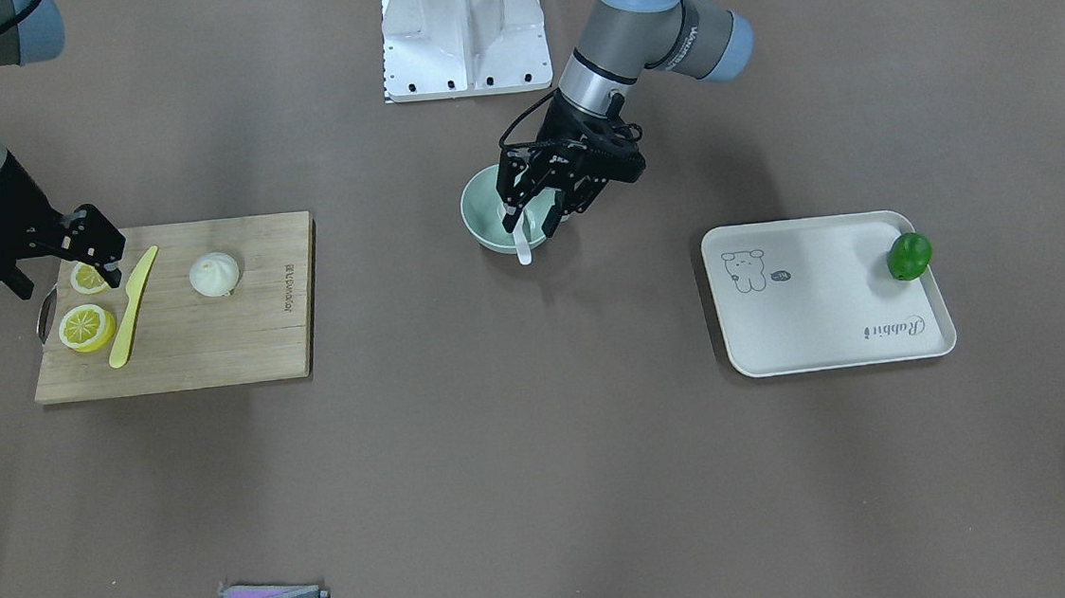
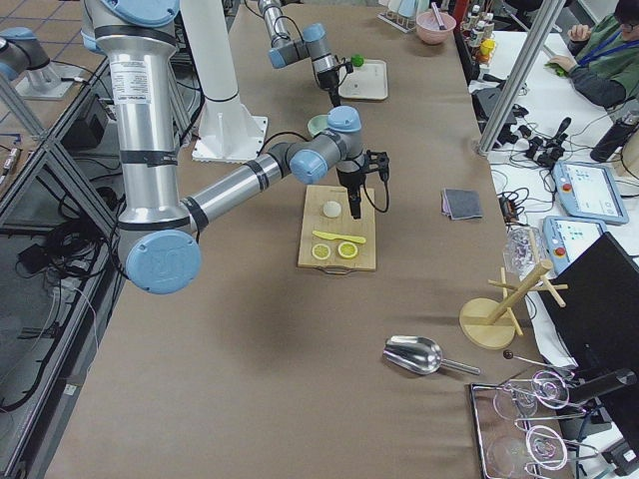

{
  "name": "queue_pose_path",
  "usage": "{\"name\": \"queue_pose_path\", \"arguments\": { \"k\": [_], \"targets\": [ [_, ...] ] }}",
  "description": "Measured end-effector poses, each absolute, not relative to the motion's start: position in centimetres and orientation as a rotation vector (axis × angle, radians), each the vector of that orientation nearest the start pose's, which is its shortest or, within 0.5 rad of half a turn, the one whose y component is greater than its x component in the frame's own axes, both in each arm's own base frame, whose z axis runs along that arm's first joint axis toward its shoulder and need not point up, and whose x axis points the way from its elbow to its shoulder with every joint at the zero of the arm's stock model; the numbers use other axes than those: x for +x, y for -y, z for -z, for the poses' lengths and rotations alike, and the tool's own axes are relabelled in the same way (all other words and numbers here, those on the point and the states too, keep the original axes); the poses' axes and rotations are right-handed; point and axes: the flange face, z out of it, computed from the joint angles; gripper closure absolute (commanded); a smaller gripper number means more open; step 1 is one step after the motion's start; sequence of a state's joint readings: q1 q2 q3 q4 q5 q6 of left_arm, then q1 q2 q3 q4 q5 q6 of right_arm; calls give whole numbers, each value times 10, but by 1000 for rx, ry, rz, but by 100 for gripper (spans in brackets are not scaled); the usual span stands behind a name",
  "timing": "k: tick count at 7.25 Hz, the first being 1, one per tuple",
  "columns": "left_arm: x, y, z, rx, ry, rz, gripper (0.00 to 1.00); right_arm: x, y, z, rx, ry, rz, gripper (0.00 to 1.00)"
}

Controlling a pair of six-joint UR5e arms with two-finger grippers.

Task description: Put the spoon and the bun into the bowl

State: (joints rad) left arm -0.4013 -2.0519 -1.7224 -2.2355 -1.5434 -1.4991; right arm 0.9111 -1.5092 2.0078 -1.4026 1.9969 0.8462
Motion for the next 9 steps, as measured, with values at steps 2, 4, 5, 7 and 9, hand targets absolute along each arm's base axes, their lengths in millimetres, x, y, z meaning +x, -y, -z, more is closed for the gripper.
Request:
{"name": "queue_pose_path", "arguments": {
  "k": [2, 4, 5, 7, 9],
  "targets": [
    [496, 374, -252, 359, -1204, 184, 1, -242, 453, -407, 191, 750, -48, 0],
    [401, 419, -304, 346, -1088, 67, 1, -267, 441, -404, 195, 751, -78, 0],
    [342, 443, -339, 348, -1039, 3, 1, -287, 430, -402, 206, 751, -97, 0],
    [231, 470, -407, 381, -951, -115, 1, -334, 401, -403, 225, 723, -123, 4],
    [181, 474, -433, 395, -928, -158, 1, -373, 374, -412, 262, 673, -133, 41]
  ]
}}
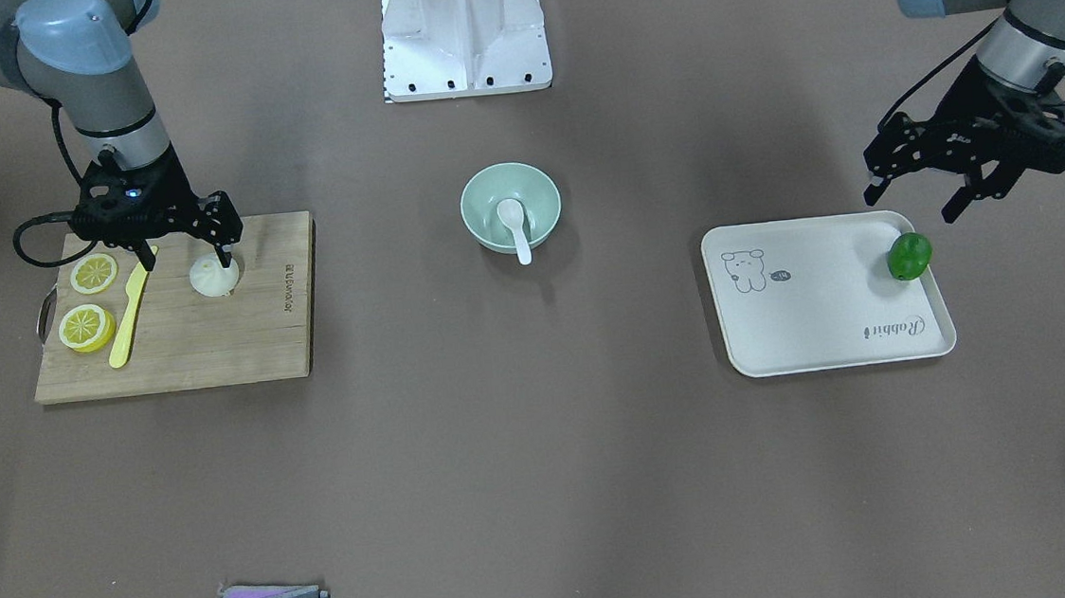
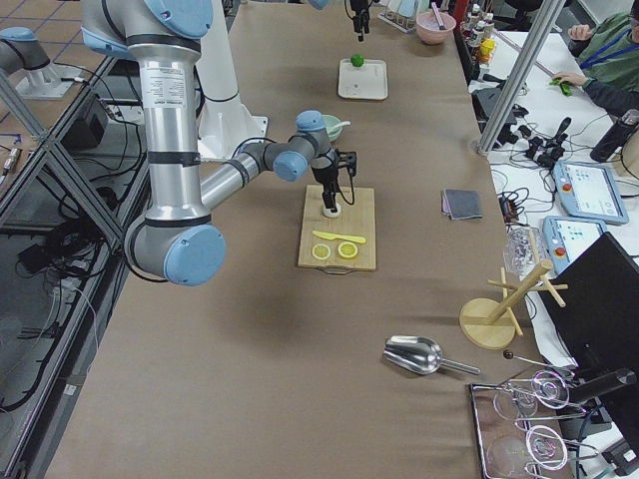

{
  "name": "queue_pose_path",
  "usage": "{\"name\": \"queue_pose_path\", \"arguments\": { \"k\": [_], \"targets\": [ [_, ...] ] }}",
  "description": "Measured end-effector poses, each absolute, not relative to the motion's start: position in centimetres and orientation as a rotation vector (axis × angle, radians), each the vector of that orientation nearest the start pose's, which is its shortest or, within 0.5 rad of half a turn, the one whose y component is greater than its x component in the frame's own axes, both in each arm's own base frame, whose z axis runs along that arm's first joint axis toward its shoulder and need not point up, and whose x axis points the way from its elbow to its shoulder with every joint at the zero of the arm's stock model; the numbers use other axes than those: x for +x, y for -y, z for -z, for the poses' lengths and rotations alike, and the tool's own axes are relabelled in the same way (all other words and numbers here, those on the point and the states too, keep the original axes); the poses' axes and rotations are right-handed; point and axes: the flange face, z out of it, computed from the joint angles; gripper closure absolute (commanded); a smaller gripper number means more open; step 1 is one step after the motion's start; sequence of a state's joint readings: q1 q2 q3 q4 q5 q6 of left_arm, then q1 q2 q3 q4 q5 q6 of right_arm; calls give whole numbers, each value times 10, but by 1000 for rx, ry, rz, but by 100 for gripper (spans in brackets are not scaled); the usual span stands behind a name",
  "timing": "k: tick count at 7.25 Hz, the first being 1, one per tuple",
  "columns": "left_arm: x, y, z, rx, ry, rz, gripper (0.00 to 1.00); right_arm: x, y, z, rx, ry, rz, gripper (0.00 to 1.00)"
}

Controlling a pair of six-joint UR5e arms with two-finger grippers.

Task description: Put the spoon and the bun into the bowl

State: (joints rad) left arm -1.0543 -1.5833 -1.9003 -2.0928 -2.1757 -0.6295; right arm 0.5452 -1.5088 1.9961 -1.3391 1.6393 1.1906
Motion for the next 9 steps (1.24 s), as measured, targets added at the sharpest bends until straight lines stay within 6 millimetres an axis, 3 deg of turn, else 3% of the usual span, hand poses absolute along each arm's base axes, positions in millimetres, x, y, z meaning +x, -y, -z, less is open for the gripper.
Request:
{"name": "queue_pose_path", "arguments": {
  "k": [1, 2, 4, 5, 7, 9],
  "targets": [
    [175, 474, -436, 397, -927, -162, 1, -385, 367, -418, 274, 651, -135, 74],
    [173, 473, -438, 397, -926, -162, 1, -393, 362, -424, 279, 634, -135, 100],
    [171, 473, -440, 396, -925, -163, 1, -402, 359, -423, 288, 629, -145, 100],
    [171, 473, -440, 395, -925, -162, 1, -409, 361, -408, 294, 655, -162, 100],
    [172, 473, -440, 393, -925, -158, 1, -437, 360, -360, 291, 749, -212, 100],
    [173, 473, -441, 391, -926, -152, 1, -485, 335, -292, 305, 876, -270, 100]
  ]
}}
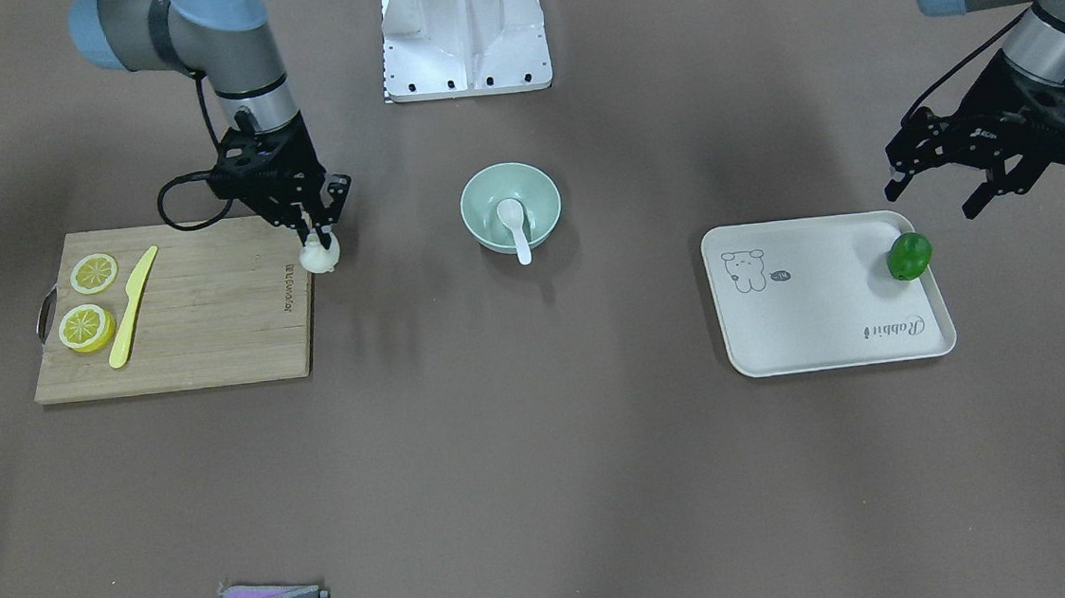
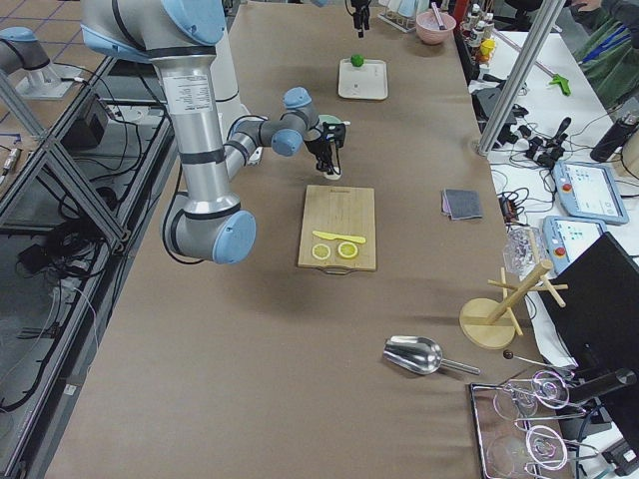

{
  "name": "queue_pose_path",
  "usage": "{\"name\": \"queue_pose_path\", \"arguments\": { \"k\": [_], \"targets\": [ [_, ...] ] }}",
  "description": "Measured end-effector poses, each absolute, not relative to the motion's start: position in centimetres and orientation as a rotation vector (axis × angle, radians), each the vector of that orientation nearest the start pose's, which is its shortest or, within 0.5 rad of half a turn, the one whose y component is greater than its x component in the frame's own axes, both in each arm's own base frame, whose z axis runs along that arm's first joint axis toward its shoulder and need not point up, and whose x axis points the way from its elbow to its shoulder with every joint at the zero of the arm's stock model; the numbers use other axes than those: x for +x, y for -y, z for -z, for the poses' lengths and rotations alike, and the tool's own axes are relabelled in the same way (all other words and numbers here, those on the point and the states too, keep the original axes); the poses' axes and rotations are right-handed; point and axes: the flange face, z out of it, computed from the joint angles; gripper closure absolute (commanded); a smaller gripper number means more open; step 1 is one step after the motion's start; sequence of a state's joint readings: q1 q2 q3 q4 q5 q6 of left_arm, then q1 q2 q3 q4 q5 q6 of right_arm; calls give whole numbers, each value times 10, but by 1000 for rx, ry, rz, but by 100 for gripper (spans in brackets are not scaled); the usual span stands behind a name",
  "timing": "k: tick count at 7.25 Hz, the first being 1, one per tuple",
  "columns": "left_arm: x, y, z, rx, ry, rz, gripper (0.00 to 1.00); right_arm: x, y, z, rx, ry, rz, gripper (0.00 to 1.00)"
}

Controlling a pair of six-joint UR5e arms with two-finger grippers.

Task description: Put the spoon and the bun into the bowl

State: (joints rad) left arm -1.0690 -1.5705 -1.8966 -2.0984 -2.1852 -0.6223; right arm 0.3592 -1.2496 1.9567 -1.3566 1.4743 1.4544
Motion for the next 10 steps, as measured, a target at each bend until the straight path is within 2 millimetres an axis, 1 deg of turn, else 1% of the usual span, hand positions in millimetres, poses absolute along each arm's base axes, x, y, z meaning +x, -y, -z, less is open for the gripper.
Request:
{"name": "queue_pose_path", "arguments": {
  "k": [1, 2, 3, 4, 5, 6, 8, 9, 10],
  "targets": [
    [174, 474, -441, 389, -925, -151, 1, -510, 320, -246, 317, 955, -293, 100],
    [175, 475, -443, 385, -925, -151, 1, -534, 309, -203, 324, 1022, -301, 100],
    [176, 476, -445, 382, -924, -150, 1, -555, 304, -177, 330, 1054, -302, 92],
    [176, 476, -445, 380, -925, -150, 1, -569, 300, -162, 339, 1067, -303, 32],
    [177, 476, -445, 379, -925, -150, 1, -576, 298, -151, 346, 1079, -304, 0],
    [177, 476, -446, 378, -926, -150, 1, -578, 296, -142, 355, 1091, -307, 0],
    [177, 476, -447, 376, -925, -150, 1, -579, 296, -137, 365, 1100, -324, 0],
    [177, 476, -448, 374, -924, -149, 1, -575, 302, -138, 368, 1096, -329, 0],
    [177, 477, -452, 369, -919, -147, 1, -567, 317, -141, 359, 1082, -321, 0]
  ]
}}
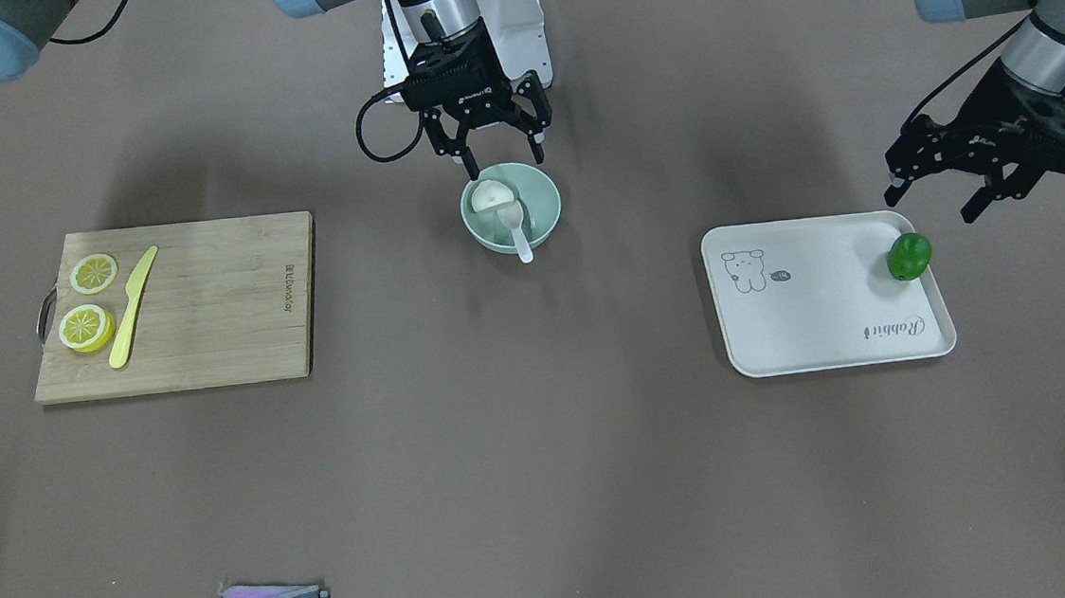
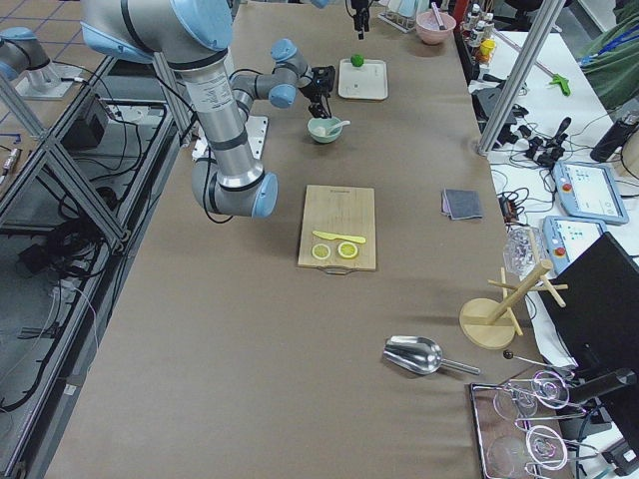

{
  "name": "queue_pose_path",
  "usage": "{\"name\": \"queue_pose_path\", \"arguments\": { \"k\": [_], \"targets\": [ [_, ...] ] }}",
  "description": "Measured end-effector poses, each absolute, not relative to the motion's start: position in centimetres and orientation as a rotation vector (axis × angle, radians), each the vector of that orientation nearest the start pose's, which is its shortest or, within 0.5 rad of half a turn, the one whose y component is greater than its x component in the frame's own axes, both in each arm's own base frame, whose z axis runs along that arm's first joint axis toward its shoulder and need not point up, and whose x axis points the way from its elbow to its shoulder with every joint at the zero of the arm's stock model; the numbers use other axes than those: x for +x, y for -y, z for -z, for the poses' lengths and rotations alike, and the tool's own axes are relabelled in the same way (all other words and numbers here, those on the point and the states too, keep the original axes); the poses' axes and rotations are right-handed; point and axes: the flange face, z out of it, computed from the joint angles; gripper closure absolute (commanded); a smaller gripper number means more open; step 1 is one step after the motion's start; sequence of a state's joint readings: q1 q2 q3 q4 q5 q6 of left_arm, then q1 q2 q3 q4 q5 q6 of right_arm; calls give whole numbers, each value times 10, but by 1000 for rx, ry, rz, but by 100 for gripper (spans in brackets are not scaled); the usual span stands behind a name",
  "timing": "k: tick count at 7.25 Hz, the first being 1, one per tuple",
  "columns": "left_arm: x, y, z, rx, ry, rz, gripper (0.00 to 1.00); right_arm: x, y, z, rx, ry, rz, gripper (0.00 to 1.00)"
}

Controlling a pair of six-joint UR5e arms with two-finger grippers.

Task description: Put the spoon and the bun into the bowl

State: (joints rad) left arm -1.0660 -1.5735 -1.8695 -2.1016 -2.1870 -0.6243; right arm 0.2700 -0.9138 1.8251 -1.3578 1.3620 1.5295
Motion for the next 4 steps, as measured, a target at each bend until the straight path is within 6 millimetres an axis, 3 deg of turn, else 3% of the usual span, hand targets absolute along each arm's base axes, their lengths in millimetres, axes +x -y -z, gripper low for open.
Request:
{"name": "queue_pose_path", "arguments": {
  "k": [2, 3, 4],
  "targets": [
    [174, 474, -479, 347, -891, -146, 1, -526, 378, -173, 298, 994, -224, 0],
    [167, 463, -507, 332, -873, -155, 1, -491, 415, -205, 283, 939, -158, 0],
    [146, 451, -552, 325, -829, -136, 2, -446, 447, -245, 282, 882, -85, 0]
  ]
}}
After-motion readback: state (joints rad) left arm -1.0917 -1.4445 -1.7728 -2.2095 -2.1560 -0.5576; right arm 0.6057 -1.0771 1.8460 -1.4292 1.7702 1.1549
